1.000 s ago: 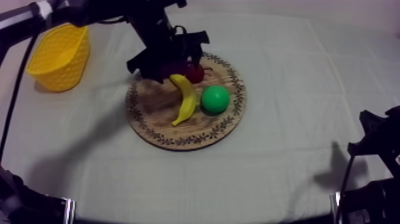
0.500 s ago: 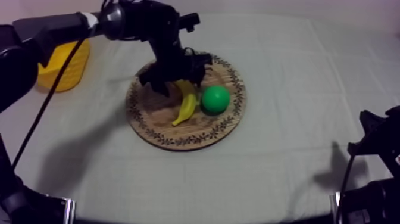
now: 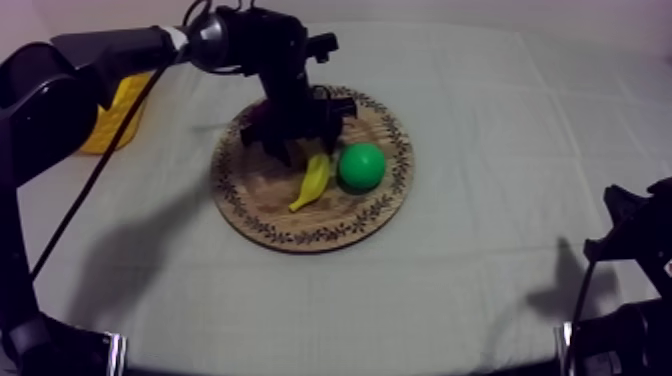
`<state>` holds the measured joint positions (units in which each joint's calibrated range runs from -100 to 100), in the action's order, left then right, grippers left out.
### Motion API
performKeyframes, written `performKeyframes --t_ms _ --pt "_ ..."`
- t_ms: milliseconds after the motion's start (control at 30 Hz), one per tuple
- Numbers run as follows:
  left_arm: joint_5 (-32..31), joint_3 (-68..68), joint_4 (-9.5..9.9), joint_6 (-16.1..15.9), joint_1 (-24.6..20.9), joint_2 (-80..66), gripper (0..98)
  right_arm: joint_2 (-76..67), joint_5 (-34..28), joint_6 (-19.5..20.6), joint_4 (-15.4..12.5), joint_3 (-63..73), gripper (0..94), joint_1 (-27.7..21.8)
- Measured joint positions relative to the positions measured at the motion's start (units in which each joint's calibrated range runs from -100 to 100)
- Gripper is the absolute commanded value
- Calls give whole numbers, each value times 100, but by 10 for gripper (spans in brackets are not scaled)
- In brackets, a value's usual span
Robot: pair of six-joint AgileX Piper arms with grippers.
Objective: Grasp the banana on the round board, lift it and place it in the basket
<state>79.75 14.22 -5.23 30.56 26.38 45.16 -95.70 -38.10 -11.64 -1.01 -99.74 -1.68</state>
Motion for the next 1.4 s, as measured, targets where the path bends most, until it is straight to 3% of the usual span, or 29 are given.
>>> performKeyframes --t_ms 200,367,700,1033,1400 --pt "175 202 5 38 12 111 279 0 0 0 0 0 4 0" --pt "291 278 17 70 27 153 183 0 0 0 0 0 4 0" --pt "472 84 142 227 105 -419 154 0 0 0 0 0 4 0" --pt "811 -147 482 456 126 -1798 152 0 3 0 0 0 4 0" --pt "1196 -158 986 322 -157 -3299 128 0 3 0 0 0 4 0"
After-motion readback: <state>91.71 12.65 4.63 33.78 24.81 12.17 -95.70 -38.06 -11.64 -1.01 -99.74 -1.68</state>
